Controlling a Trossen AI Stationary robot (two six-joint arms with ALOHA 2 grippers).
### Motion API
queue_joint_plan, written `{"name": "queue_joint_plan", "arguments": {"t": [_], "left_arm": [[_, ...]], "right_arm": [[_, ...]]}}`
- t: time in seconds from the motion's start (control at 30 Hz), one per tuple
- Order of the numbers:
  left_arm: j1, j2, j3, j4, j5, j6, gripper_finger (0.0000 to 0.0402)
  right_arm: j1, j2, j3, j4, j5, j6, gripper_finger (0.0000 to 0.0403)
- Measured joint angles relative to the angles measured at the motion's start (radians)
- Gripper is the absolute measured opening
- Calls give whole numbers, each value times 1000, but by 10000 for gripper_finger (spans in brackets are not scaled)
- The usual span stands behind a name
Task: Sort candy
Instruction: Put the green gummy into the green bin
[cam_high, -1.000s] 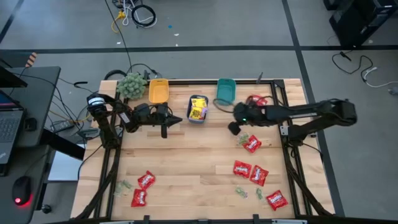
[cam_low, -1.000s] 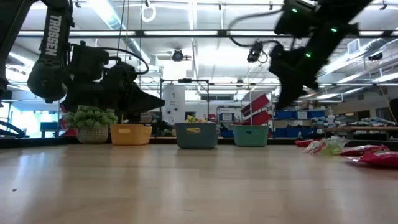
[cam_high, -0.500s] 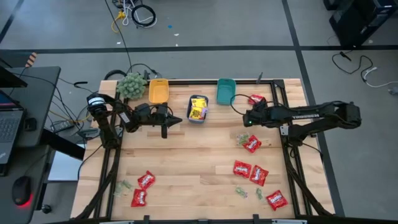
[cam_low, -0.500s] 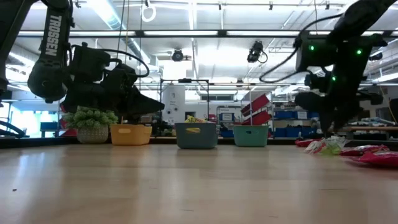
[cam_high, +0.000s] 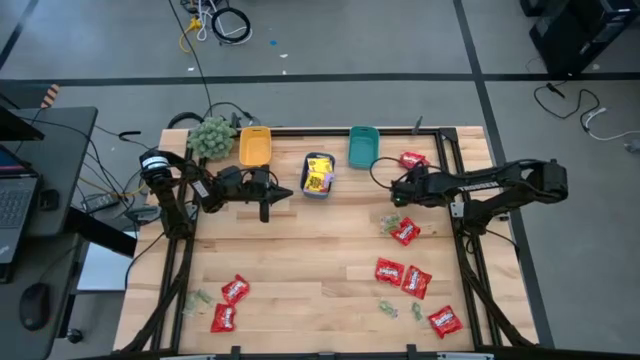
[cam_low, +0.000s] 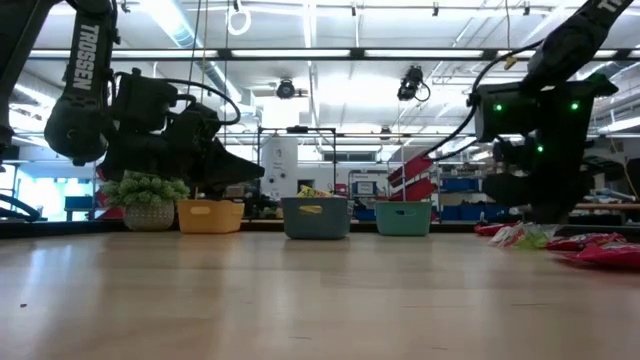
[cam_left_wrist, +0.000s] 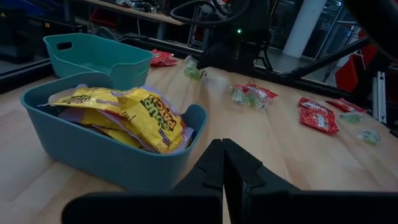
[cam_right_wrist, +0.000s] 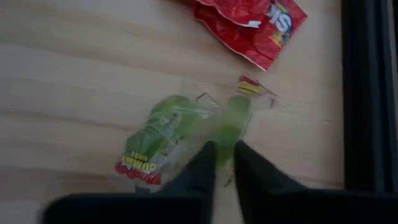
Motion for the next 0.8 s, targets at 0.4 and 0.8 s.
{"name": "queue_joint_plan", "arguments": {"t": [0.4, 0.8], "left_arm": [[0, 0, 0, -1, -19, -1, 1], [0, 0, 0, -4, -42, -3, 1]], "right_arm": [[0, -65, 252, -44, 84, -178, 1], [-185, 161, 429, 454, -86, -617, 0]]}}
